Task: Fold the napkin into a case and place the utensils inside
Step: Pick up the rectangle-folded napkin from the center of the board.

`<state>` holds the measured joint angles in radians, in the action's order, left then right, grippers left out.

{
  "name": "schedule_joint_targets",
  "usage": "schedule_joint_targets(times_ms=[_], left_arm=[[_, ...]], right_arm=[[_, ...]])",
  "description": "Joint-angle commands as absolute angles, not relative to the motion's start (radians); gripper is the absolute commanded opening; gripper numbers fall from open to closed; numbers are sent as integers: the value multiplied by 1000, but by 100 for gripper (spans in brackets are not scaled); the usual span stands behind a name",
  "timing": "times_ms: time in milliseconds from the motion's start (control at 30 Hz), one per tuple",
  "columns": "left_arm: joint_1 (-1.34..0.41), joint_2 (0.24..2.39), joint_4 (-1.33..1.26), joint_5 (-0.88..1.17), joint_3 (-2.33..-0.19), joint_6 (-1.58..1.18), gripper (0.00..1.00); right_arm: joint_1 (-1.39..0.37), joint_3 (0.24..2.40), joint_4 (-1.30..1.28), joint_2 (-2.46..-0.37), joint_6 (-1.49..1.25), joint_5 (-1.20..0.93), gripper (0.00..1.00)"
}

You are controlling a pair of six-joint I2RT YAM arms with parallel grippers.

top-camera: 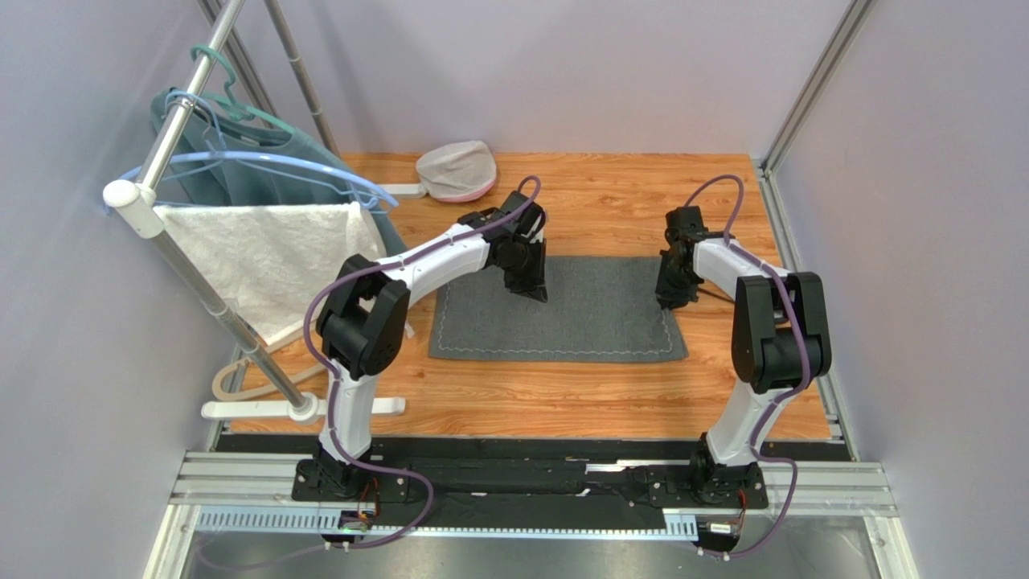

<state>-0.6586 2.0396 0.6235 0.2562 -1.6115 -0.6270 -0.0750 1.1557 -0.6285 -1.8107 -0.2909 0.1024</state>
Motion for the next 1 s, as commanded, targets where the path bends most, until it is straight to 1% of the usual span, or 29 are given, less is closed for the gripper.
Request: schedule_joint_targets(times_ms=[0, 233, 433, 567, 767, 833, 867, 967], left_arm=[[-657, 2101, 615, 273, -1681, -673, 9], [-673, 2284, 652, 265, -1828, -787, 7], [-750, 2376, 653, 291, -1919, -857, 7], [-810, 2414, 614, 337, -1962, -916, 7], [-854, 2427, 583, 380, -2003, -927, 7], [-847, 2386, 589, 359, -1988, -892, 8], [-842, 2364, 583, 350, -1953, -878, 8], [-804, 2275, 603, 339, -1895, -813, 8]], right_arm=[[-77, 1138, -632, -1744, -313, 135, 0], [-66, 1146, -687, -1585, -330, 121, 0], [-64, 1154, -742, -1467, -315, 111, 0], [-64, 1178, -784, -1401, -305, 32, 0], [-64, 1221, -831, -1333, -278, 14, 0], [-64, 1223, -836, -1333, -279, 15, 0], [-64, 1223, -836, -1335, -281, -36, 0], [-63, 1204, -819, -1335, -299, -86, 0]])
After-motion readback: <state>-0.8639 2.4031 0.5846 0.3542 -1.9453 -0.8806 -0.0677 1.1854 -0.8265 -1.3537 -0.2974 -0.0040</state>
